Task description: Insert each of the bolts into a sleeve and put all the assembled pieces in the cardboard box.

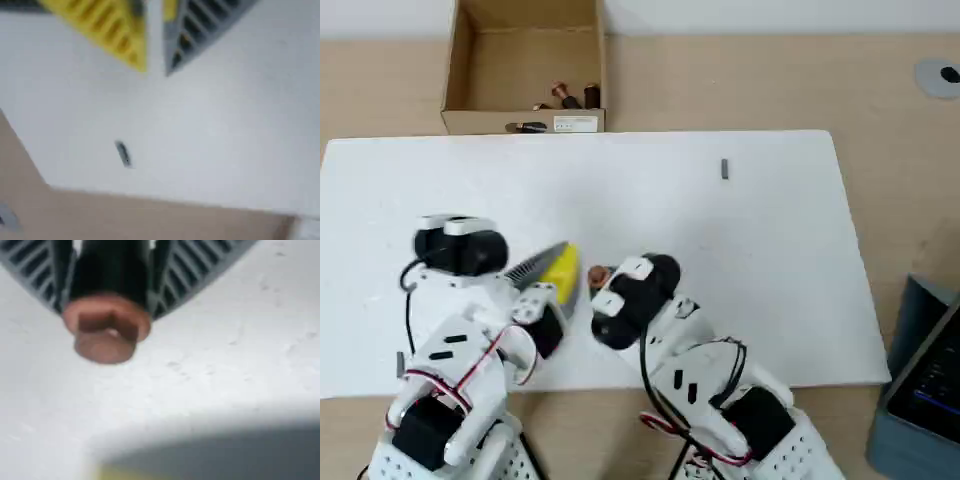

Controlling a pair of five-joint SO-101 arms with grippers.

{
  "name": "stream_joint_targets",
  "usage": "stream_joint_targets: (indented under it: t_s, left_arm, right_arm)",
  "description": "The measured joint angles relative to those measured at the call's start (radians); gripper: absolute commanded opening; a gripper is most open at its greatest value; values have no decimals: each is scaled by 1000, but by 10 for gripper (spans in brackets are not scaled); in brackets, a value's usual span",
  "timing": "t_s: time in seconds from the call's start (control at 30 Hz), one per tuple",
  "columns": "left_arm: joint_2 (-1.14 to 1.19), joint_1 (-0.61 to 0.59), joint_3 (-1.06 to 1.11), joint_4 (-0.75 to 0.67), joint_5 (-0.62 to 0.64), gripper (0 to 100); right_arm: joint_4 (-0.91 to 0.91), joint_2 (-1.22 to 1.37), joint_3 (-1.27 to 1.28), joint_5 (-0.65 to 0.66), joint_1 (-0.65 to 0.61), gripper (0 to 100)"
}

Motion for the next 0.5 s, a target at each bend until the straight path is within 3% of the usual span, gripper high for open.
stream_joint_targets:
  t_s: [0.33,0.5]
  left_arm:
    - [-2,-295,35,0,-8,2]
    - [0,-400,167,0,-132,2]
  right_arm:
    - [0,0,0,-55,155,9]
    - [61,0,-3,-109,236,9]
